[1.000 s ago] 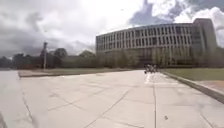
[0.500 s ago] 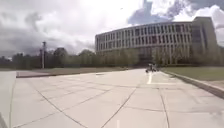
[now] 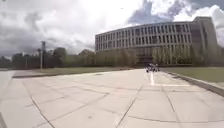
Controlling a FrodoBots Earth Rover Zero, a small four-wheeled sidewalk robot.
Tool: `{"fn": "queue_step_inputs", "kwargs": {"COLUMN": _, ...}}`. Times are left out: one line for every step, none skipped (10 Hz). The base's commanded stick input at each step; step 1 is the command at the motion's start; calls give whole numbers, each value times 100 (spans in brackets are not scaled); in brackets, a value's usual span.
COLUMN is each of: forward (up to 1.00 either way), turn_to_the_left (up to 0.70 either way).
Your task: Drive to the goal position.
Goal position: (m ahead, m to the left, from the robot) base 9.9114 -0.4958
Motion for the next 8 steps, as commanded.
{"fn": "queue_step_inputs", "kwargs": {"forward": 70, "turn_to_the_left": 3}}
{"fn": "queue_step_inputs", "kwargs": {"forward": 70, "turn_to_the_left": 3}}
{"fn": "queue_step_inputs", "kwargs": {"forward": 70, "turn_to_the_left": 3}}
{"fn": "queue_step_inputs", "kwargs": {"forward": 70, "turn_to_the_left": 3}}
{"fn": "queue_step_inputs", "kwargs": {"forward": 70, "turn_to_the_left": 3}}
{"fn": "queue_step_inputs", "kwargs": {"forward": 70, "turn_to_the_left": 3}}
{"fn": "queue_step_inputs", "kwargs": {"forward": 70, "turn_to_the_left": 3}}
{"fn": "queue_step_inputs", "kwargs": {"forward": 70, "turn_to_the_left": 3}}
